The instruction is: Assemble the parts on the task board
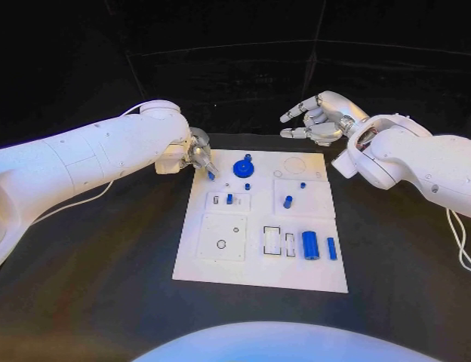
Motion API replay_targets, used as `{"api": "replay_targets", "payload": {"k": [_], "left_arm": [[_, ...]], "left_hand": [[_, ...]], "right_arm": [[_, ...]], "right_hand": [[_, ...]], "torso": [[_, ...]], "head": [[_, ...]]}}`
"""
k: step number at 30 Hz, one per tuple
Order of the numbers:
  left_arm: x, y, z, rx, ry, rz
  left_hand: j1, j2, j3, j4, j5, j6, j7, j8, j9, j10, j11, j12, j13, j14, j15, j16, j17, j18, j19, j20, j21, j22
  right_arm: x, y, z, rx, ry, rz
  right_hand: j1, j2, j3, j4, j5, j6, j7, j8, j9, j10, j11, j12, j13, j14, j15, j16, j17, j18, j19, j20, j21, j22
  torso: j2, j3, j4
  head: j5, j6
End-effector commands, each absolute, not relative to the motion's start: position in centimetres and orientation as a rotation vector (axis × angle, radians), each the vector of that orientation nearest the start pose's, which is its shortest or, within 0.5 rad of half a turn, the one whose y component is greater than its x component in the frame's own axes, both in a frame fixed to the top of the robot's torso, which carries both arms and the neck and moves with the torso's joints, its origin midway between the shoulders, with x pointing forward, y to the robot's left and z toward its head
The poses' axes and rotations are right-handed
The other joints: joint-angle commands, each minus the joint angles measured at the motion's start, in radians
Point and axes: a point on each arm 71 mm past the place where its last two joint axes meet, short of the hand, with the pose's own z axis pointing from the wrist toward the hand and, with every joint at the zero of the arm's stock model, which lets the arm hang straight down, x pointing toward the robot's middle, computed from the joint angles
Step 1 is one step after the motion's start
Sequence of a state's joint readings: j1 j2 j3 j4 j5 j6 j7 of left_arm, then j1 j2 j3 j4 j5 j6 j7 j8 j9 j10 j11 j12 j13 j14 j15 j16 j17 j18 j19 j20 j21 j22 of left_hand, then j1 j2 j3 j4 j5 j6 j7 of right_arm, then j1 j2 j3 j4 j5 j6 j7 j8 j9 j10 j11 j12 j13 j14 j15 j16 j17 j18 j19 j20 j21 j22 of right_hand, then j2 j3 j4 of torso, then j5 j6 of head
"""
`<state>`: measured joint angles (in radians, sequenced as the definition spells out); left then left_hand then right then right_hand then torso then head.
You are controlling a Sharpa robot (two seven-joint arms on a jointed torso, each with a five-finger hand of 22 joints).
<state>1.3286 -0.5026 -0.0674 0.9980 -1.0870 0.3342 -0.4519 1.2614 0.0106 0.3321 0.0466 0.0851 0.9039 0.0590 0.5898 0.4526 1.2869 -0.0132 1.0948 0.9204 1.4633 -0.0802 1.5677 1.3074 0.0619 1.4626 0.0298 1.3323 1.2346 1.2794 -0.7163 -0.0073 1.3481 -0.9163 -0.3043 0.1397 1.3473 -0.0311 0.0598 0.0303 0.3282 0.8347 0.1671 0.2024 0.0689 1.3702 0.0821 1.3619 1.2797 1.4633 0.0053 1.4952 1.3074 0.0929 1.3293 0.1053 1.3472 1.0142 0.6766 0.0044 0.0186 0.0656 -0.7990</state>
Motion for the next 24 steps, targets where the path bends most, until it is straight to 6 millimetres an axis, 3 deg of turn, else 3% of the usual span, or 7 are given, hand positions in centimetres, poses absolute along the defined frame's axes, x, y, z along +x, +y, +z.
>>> {"api": "replay_targets", "payload": {"k": [1, 11, 16, 24], "left_arm": [[57.2, 19.3, -19.2, -0.166, 2.278, -0.333], [54.9, 19.9, -18.7, -0.154, 2.215, -0.375], [53.5, 20.1, -19.0, -0.149, 2.210, -0.394], [51.8, 19.9, -19.7, -0.146, 2.216, -0.419]], "left_hand": [[-0.017, -0.002, 0.156, -0.139, -0.003, -0.008, 0.002, 0.008, 0.004, 0.012, -0.003, 0.001, 0.001, 0.108, 0.004, 0.003, 0.263, 0.010, 0.001, 0.003, -0.007, 0.001], [-0.038, -0.019, 0.210, -0.153, -0.002, -0.010, 0.002, 0.022, 0.018, 0.017, -0.004, 0.003, 0.003, 0.108, 0.003, 0.003, 0.263, 0.010, 0.003, 0.001, -0.007, 0.003], [-0.046, -0.025, 0.225, -0.156, -0.002, -0.011, 0.001, 0.027, 0.022, 0.021, -0.004, 0.005, 0.004, 0.108, 0.003, 0.003, 0.263, 0.010, 0.004, 0.001, -0.006, 0.005], [-0.051, -0.029, 0.236, -0.158, -0.002, -0.010, 0.001, 0.030, 0.024, 0.023, -0.005, 0.007, 0.006, 0.108, 0.003, 0.003, 0.263, 0.010, 0.004, 0.001, -0.006, 0.006]], "right_arm": [[53.2, -18.3, -13.7, 0.203, 1.580, 1.060], [53.2, -18.6, -13.7, 0.205, 1.580, 1.056], [53.2, -18.7, -13.7, 0.206, 1.579, 1.053], [53.3, -18.8, -13.7, 0.208, 1.578, 1.051]], "right_hand": [[0.000, 0.008, -0.002, 0.001, 0.003, 0.001, 0.001, 0.006, -0.001, -0.003, -0.004, -0.004, 0.001, 0.069, -0.006, -0.005, 0.083, 0.009, -0.001, -0.002, -0.005, 0.000], [0.000, 0.008, -0.002, 0.001, 0.003, 0.001, 0.001, 0.006, -0.001, -0.003, -0.004, -0.004, 0.001, 0.069, -0.006, -0.005, 0.083, 0.009, -0.001, -0.002, -0.005, 0.000], [-0.001, 0.008, -0.003, 0.002, 0.005, 0.001, 0.001, 0.007, -0.001, -0.003, -0.004, -0.003, 0.001, 0.069, -0.006, -0.005, 0.083, 0.009, -0.001, -0.002, -0.005, -0.001], [-0.001, 0.008, -0.003, 0.002, 0.005, 0.001, 0.001, 0.007, -0.001, -0.003, -0.004, -0.003, 0.001, 0.069, -0.006, -0.005, 0.083, 0.009, -0.001, -0.002, -0.005, -0.001]], "torso": [[-0.001, 0.0003, 0.0020], [-0.002, -0.0010, 0.0023], [-0.001, -0.0001, 0.0016], [0.000, -0.0016, 0.0012]], "head": [[0.002, 0.001], [0.006, -0.002], [0.010, -0.002], [0.012, -0.005]]}}
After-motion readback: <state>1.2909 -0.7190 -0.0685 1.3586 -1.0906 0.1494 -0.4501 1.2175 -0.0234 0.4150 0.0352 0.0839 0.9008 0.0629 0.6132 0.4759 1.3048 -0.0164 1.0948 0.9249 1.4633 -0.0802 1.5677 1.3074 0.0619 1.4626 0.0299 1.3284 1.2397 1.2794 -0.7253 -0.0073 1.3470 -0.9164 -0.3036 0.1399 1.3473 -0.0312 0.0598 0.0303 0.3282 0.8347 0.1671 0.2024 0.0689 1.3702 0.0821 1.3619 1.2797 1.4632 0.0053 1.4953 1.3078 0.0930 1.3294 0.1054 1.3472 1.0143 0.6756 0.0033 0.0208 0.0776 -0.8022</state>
